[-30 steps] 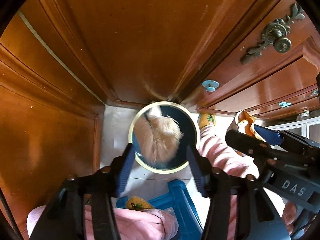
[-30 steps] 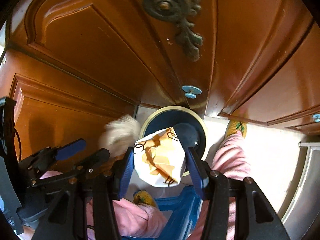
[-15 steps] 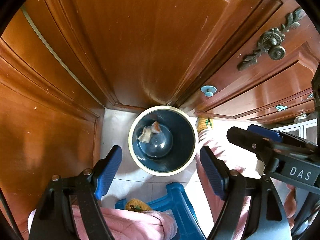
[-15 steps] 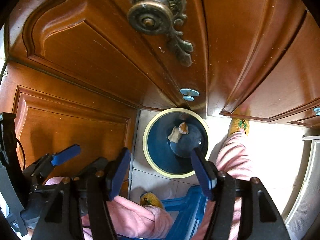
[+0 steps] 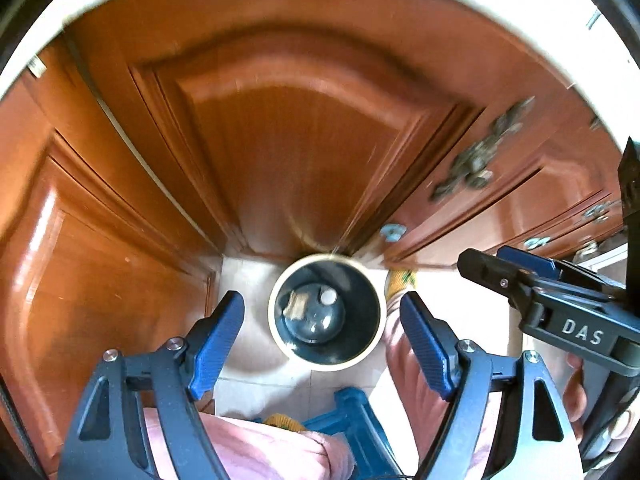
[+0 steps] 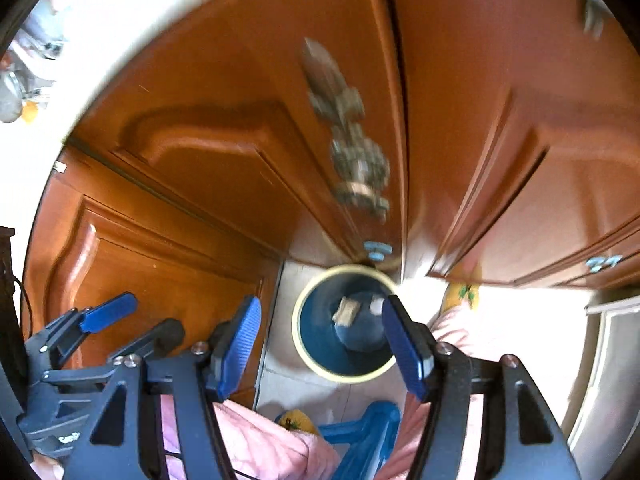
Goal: Collect trash
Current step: 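Raise both tools back toward the counter trash, then grasp the small white bottle with the left tool while the right tool grasps the green carton, then carry the bottle and carton down over the bin and open both tools, then raise both tools back up to the counter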
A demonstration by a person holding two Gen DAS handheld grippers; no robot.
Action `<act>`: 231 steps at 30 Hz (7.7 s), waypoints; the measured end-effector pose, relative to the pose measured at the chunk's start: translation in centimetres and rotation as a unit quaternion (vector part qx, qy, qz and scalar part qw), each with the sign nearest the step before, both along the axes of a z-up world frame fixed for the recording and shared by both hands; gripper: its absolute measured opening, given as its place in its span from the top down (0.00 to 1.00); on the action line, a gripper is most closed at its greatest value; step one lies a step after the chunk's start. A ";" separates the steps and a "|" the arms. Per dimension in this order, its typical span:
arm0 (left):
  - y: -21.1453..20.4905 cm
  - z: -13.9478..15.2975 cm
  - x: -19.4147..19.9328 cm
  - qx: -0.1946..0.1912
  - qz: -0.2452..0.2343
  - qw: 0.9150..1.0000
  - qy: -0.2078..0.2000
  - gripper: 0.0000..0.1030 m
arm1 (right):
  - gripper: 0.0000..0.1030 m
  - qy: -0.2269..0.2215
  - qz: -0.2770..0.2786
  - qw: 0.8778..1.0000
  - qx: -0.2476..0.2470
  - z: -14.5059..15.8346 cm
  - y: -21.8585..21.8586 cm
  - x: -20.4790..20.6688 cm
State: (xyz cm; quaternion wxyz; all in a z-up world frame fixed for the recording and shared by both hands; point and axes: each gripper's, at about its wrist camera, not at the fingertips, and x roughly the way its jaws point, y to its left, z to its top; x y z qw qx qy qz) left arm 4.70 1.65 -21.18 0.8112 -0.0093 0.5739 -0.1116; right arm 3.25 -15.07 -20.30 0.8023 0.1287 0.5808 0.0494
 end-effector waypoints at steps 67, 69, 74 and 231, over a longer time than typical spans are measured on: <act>5.5 14.7 31.9 0.037 0.129 0.989 -0.068 0.45 | 0.45 -0.020 -0.117 0.990 0.081 16.9 -2.5 31.5; 5.5 14.1 32.1 0.036 0.133 0.988 -0.065 0.47 | 0.48 -0.024 -0.117 0.989 0.083 16.9 -2.4 31.3; 5.5 13.9 32.1 0.033 0.134 0.988 -0.075 0.71 | 0.63 -0.030 -0.112 0.989 0.096 17.2 -2.5 30.5; 1.1 14.3 -0.8 -0.018 0.002 0.992 -0.127 0.40 | 0.63 -0.116 0.079 0.990 -0.001 14.2 1.8 -0.4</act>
